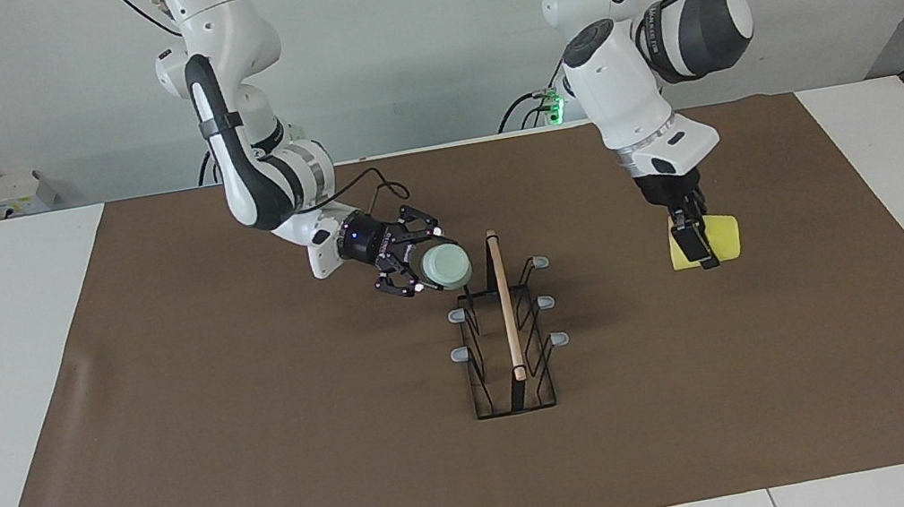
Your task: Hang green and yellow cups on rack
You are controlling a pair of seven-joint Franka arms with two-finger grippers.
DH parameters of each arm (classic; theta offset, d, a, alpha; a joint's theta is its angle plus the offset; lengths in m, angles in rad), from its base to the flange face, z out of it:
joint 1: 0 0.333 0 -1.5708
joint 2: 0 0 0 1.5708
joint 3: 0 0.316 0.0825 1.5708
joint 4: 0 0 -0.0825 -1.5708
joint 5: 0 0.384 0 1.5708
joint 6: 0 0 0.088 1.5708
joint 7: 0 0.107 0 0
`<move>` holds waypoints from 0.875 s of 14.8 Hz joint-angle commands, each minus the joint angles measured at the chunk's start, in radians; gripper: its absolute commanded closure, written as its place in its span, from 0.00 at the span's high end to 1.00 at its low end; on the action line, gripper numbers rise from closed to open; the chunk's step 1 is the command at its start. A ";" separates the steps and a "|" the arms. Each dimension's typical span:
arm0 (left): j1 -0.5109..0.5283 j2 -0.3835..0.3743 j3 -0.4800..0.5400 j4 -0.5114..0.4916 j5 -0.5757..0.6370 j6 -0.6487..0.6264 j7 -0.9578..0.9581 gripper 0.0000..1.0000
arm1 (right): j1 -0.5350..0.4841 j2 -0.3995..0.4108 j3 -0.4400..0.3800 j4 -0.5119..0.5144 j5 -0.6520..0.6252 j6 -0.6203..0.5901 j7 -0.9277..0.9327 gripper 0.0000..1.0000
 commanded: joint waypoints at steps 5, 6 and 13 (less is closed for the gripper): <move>-0.012 -0.044 -0.096 -0.033 0.093 -0.118 -0.213 0.00 | -0.004 -0.060 0.006 0.006 0.042 0.130 -0.028 1.00; -0.012 -0.047 -0.111 -0.040 0.108 -0.137 -0.232 0.00 | -0.007 -0.090 0.006 0.018 0.024 0.193 -0.020 1.00; -0.012 -0.048 -0.229 -0.040 0.269 -0.318 -0.364 0.00 | -0.223 -0.184 -0.002 0.041 -0.541 0.355 0.020 1.00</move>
